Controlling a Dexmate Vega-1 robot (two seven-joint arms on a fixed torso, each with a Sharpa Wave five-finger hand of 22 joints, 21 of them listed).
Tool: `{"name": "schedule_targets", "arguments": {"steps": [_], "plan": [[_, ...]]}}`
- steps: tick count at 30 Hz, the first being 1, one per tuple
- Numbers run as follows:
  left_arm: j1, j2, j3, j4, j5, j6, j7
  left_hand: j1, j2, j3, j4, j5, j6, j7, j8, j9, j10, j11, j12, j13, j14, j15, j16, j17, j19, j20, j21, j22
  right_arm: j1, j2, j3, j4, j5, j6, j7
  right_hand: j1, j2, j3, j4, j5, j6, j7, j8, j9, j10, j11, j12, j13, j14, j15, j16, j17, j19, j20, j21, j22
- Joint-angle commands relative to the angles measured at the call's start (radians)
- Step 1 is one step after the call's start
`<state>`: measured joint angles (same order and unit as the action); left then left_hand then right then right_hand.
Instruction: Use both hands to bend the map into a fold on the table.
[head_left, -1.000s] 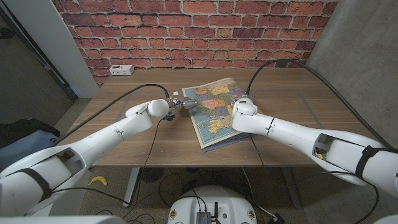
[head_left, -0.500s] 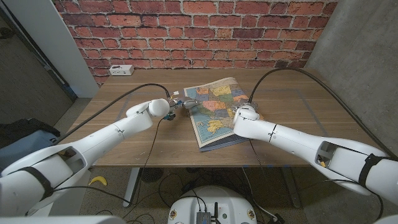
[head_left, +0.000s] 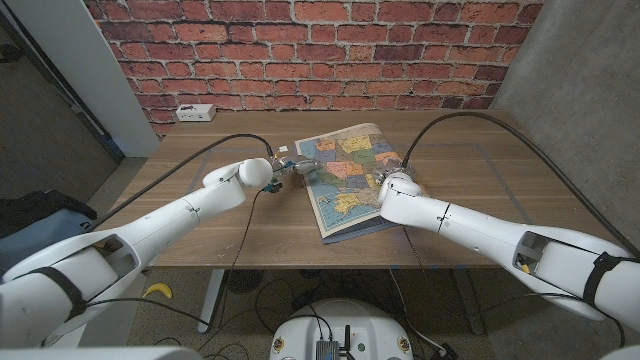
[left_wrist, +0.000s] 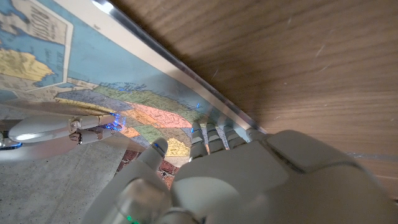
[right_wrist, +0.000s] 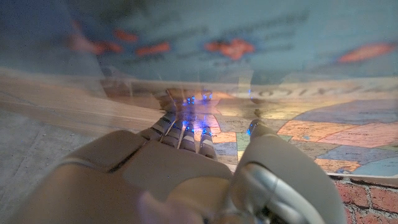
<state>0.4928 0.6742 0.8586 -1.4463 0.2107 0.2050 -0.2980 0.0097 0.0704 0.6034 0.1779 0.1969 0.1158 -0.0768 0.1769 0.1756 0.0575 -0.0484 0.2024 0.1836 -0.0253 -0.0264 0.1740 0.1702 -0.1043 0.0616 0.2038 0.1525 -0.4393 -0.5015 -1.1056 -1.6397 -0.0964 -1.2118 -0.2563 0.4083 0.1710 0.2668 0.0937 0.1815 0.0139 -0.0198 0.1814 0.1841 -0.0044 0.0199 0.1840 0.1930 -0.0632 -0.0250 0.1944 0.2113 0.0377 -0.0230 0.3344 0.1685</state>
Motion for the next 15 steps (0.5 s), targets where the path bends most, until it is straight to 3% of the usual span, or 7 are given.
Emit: {"name": "schedule_targets", "arguments": {"steps": [1, 15], "plan": [[-0.001, -0.002, 0.002, 0.002, -0.002, -0.004, 0.003, -0.009, 0.038, -0.003, -0.002, 0.008, -0.001, 0.0, 0.002, 0.004, -0.002, 0.003, -0.004, 0.004, -0.004, 0.003, 0.004, 0.003, 0.033, 0.03, 0.012, 0.044, -0.085, -0.045, 0.074, -0.145, -0.058, 0.018, -0.153, 0.016, -0.005, 0.005, -0.009, 0.004, 0.008, -0.001, 0.006, 0.003, -0.01, 0.003, 0.003, 0.004, -0.012, -0.004, -0.005, -0.002, 0.012, 0.021, -0.006, 0.002], [-0.001, -0.003, 0.006, -0.002, 0.0, 0.001, 0.0, -0.008, 0.041, -0.006, -0.002, 0.008, -0.002, 0.001, 0.004, 0.004, -0.002, 0.005, -0.003, 0.004, -0.005, 0.002, 0.004, 0.003, 0.032, 0.03, 0.013, 0.044, -0.181, -0.08, 0.112, -0.322, -0.068, -0.126, -0.213, 0.016, -0.009, 0.008, -0.026, 0.0, 0.049, -0.003, 0.019, 0.002, 0.038, 0.008, 0.023, 0.002, 0.035, 0.0, 0.016, -0.012, 0.068, 0.037, -0.004, 0.003]]}}
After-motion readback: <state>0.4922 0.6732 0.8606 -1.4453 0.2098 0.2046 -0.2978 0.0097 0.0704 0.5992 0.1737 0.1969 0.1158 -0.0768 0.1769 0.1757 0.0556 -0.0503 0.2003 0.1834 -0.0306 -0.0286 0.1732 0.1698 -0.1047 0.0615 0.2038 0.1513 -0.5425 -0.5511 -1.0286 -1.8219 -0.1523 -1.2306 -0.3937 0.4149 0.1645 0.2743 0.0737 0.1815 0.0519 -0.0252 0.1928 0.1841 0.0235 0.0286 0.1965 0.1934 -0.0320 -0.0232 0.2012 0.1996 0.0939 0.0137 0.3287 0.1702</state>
